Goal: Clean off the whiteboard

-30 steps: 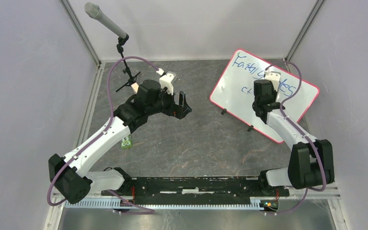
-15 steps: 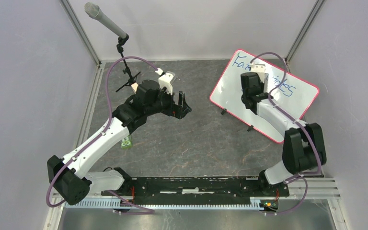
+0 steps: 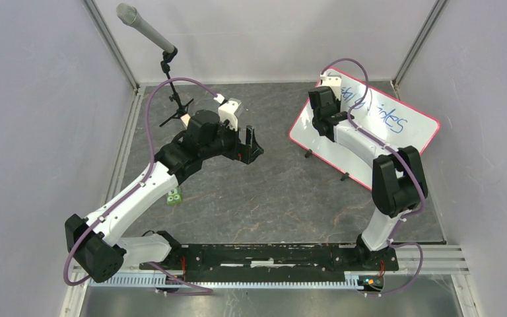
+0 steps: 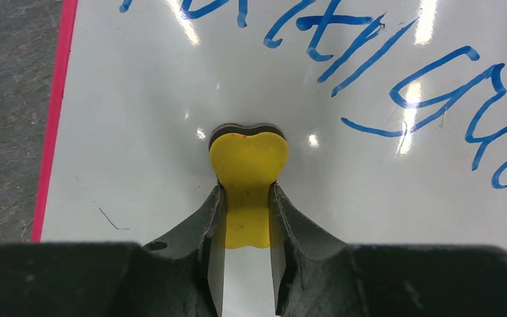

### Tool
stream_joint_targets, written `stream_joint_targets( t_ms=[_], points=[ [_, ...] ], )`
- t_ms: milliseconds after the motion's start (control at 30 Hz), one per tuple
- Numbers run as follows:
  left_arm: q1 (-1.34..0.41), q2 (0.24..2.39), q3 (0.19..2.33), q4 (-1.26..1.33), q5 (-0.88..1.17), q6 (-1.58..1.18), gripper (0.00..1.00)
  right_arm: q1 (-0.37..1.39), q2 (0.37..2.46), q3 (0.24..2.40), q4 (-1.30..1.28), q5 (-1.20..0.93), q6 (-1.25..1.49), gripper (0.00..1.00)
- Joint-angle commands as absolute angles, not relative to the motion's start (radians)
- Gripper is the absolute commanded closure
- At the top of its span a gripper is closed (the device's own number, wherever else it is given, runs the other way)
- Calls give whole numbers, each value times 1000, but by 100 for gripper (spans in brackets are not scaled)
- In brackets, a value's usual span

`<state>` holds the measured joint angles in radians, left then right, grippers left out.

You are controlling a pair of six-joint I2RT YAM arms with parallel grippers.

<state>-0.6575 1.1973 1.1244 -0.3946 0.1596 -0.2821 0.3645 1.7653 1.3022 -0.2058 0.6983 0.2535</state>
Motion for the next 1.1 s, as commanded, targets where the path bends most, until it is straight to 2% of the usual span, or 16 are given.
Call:
stream_joint_targets(
  t_ms=[0, 300, 700, 1067],
  points=[
    [-653, 1168, 1129, -369, 152, -259, 0, 346, 1744, 1324, -206, 735, 263, 78],
    [-653, 1167, 1128, -366, 164, -265, 0, 269, 1567, 1127, -190, 776, 228, 77],
    [-654, 1158, 1127, -365, 166, -265, 0, 158, 1387, 1049, -224, 746, 207, 77],
    [-653, 1152, 1127, -365, 160, -262, 0, 219, 1516, 1088, -153, 650, 180, 77]
  ],
)
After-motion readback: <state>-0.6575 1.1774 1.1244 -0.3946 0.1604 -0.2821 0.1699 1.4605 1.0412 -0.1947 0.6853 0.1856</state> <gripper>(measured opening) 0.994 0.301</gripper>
